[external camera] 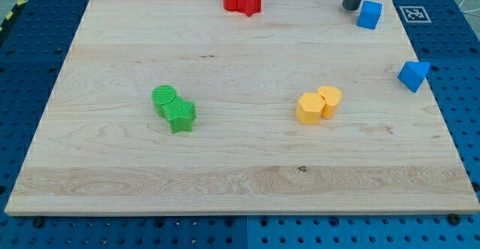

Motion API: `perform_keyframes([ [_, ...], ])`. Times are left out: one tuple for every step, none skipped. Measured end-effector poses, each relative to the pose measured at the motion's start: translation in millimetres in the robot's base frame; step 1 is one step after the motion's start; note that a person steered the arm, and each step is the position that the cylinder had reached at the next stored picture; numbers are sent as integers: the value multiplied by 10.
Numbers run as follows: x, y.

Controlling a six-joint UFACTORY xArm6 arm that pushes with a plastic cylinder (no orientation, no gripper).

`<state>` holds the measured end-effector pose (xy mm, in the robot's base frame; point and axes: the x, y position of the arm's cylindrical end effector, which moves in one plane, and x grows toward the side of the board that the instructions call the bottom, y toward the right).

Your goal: Slide the blue cube towards the blue triangle

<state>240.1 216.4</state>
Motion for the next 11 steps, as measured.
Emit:
perform_keyframes([
  [303, 223],
  [496, 295],
  [-131, 317],
  [-60, 644],
  [289, 668],
  [568, 668],
  [642, 628],
  [825, 593],
  [919, 592],
  [915, 555],
  [959, 455],
])
